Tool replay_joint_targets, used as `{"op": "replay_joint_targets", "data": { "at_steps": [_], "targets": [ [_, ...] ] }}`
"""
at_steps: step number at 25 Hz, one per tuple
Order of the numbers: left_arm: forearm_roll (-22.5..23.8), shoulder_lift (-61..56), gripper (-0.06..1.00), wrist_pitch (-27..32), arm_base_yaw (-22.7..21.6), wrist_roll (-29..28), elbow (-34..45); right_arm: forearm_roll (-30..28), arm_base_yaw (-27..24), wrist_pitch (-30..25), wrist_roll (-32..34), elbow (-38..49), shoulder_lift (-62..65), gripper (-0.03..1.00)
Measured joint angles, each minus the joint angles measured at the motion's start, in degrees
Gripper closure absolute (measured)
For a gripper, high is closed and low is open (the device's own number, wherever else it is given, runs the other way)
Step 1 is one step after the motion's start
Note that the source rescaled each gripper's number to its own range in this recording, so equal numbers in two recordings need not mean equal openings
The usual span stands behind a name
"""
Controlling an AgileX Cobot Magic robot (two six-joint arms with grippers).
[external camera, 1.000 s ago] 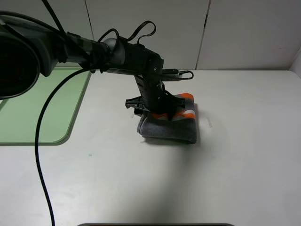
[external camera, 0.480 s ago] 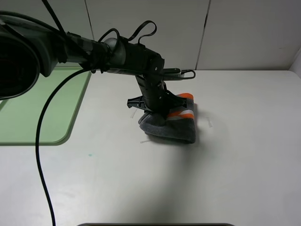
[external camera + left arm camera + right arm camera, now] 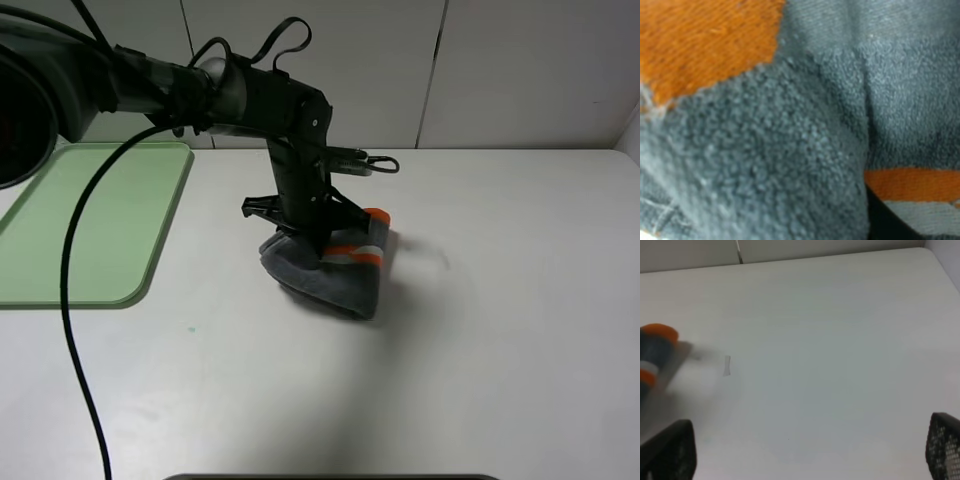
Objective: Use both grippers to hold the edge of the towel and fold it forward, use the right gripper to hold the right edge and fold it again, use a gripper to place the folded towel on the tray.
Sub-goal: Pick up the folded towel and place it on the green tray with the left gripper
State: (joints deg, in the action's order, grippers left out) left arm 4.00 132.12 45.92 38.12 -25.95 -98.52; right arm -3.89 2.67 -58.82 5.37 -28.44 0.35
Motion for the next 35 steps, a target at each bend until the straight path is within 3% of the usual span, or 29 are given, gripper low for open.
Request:
{"op": "replay_joint_targets", "data": {
  "at_steps": [12, 35],
  "targets": [
    [0.2, -3.6, 0.73, 7.9, -7.1, 10.3, 0.2, 0.1, 0.0, 0.0, 0.0, 0.0, 0.0, -0.03],
    [0.4, -8.0, 0.74, 11.1, -23.3, 17.7, 0.3, 0.2, 0.0, 0.0, 0.0, 0.0, 0.0, -0.03]
  ]
}}
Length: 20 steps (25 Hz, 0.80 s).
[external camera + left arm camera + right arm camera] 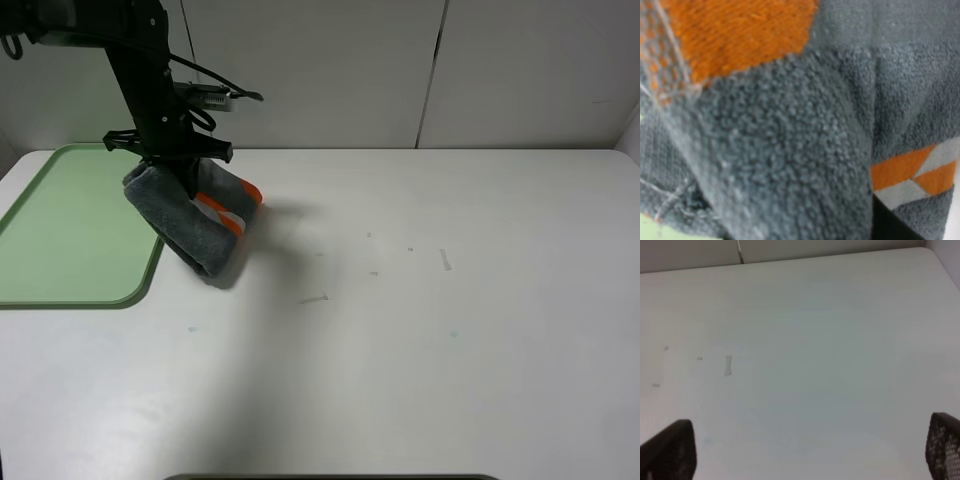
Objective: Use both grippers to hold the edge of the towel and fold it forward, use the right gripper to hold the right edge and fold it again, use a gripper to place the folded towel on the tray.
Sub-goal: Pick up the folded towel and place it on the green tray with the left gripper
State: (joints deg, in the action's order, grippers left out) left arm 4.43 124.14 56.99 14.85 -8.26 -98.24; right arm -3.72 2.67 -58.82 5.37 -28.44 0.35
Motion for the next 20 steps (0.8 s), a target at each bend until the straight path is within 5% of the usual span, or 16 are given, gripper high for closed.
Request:
{"op": "replay_joint_targets", "data": {
  "at_steps": [20],
  "targets": [
    [1.6, 0.1, 0.74, -3.9, -17.5, 2.1, 0.0, 0.0, 0.0, 0.0, 0.0, 0.0, 0.0, -0.03]
  ]
}}
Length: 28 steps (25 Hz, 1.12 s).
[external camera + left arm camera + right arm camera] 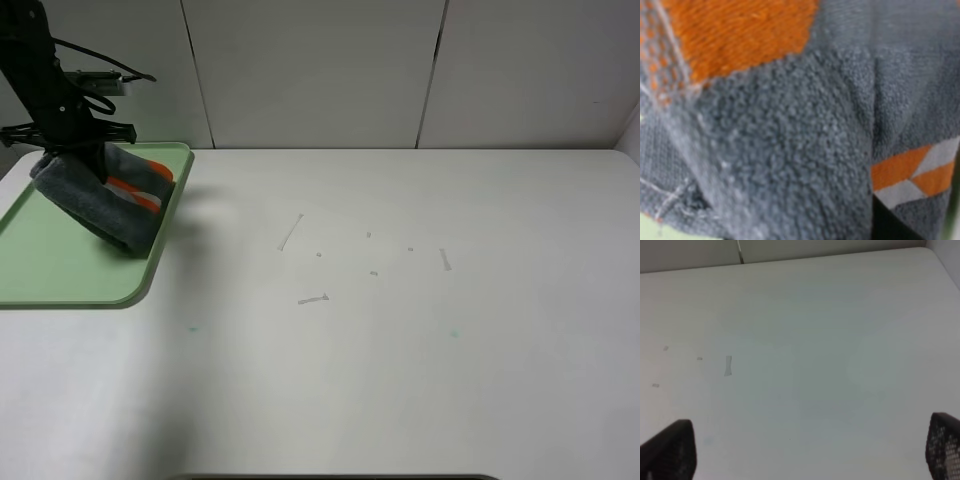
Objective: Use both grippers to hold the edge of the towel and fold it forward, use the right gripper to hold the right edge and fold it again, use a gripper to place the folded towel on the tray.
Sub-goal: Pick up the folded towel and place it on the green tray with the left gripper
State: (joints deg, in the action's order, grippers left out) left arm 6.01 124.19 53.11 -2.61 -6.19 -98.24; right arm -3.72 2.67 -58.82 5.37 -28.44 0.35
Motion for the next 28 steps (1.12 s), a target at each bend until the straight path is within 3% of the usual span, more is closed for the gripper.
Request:
{"op": "replay_joint_targets", "data": {
  "at_steps": [17, 18, 21, 23, 28],
  "targets": [
    [4.8, 0.1, 0.72, -2.2, -0.4, 0.1, 0.6, 0.0, 0.0, 0.0, 0.0, 0.0, 0.0, -0.03],
    [5.6, 0.1, 0.66, -2.2, -0.4, 0.1, 0.6, 0.0, 0.0, 0.0, 0.0, 0.0, 0.0, -0.03],
    [8.5, 0.1, 0.23, -2.1, -0.4, -0.6, 0.6, 0.0, 0.0, 0.0, 0.0, 0.0, 0.0, -0.03],
    [10.2, 0.1, 0.04, -1.4, -0.4, -2.1, 0.6, 0.0, 0.0, 0.0, 0.0, 0.0, 0.0, -0.03],
    [11.2, 0.1, -0.05, -0.9, -0.4, -3.7, 0.6, 0.0, 0.0, 0.0, 0.0, 0.0, 0.0, -0.03]
  ]
}}
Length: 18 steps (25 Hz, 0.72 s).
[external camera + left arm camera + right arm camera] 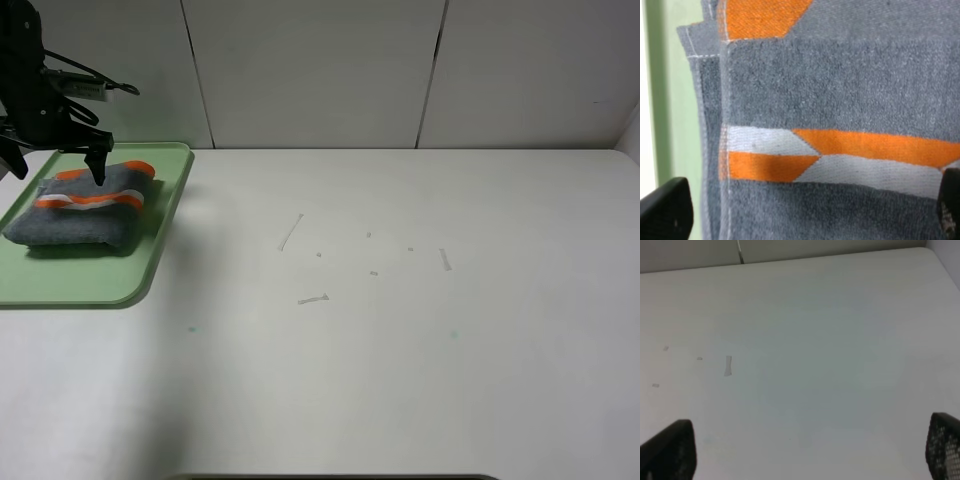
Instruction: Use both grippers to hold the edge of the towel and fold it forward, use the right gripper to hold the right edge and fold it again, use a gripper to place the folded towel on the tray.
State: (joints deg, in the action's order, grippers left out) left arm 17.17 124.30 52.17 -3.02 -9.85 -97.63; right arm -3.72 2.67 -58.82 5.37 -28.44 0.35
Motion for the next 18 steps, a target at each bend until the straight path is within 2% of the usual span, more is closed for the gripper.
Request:
{"op": "replay_joint_targets", "data": {
  "at_steps": [6, 18],
  "targets": [
    [0.0, 0.0, -0.06, 0.2, 0.0, -0.2, 0.0, 0.0, 0.0, 0.0, 0.0, 0.0, 0.0, -0.03],
    [-1.2, -4.3, -0.06, 4.2, 0.0, -0.2, 0.0, 0.0, 0.0, 0.0, 0.0, 0.0, 0.0, -0.03]
  ]
}}
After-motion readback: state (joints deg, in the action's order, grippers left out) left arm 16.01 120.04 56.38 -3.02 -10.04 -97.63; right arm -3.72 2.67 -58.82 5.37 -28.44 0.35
